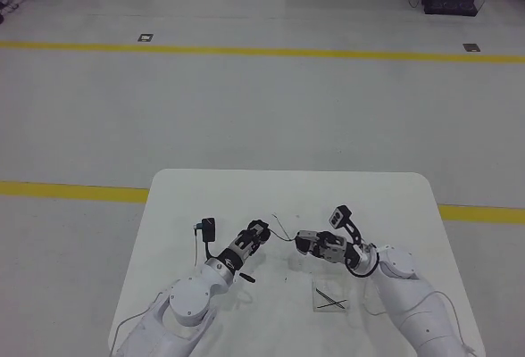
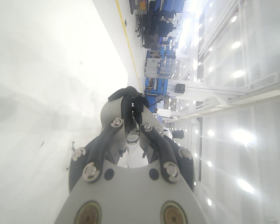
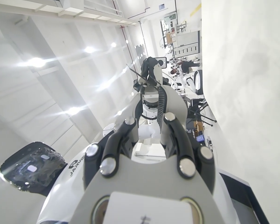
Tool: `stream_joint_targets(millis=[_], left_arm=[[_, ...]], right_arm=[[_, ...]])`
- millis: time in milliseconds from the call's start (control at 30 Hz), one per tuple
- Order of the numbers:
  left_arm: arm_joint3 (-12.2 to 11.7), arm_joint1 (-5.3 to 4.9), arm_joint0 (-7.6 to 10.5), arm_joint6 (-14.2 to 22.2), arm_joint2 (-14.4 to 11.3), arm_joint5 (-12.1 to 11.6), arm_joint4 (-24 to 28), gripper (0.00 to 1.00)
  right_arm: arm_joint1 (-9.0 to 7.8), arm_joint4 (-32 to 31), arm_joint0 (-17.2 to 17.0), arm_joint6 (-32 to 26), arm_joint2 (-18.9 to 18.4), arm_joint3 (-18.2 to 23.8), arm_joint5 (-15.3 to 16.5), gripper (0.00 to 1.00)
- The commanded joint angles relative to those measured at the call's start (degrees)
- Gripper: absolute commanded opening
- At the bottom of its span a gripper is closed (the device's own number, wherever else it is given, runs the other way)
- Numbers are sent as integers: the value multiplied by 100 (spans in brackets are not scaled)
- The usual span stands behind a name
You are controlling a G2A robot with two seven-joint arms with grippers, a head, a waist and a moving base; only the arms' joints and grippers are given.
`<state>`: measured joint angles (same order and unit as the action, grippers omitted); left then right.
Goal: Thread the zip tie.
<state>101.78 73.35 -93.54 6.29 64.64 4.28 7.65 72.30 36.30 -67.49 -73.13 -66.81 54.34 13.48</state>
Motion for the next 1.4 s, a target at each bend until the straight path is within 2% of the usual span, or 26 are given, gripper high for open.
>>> stream_joint_targets(millis=[0, 200, 333, 567, 833, 1367], left_arm=[[0, 0, 0, 0, 0, 0, 0, 0], [0, 0, 0, 0, 0, 0, 0, 0], [0, 0, 0, 0, 0, 0, 0, 0], [0, 0, 0, 0, 0, 0, 0, 0], [0, 0, 0, 0, 0, 0, 0, 0], [0, 0, 0, 0, 0, 0, 0, 0]], right_arm=[[-15, 22, -24, -57, -31, 0, 29, 16], [-81, 45, -211, -174, -153, 182, 125, 15], [-102, -50, -284, -71, -134, 337, 55, 15], [-60, 0, -135, 55, 30, 277, -61, 19], [-20, 63, 13, 94, 172, 107, -67, 10], [-18, 142, 47, 68, 231, 10, 44, 9]])
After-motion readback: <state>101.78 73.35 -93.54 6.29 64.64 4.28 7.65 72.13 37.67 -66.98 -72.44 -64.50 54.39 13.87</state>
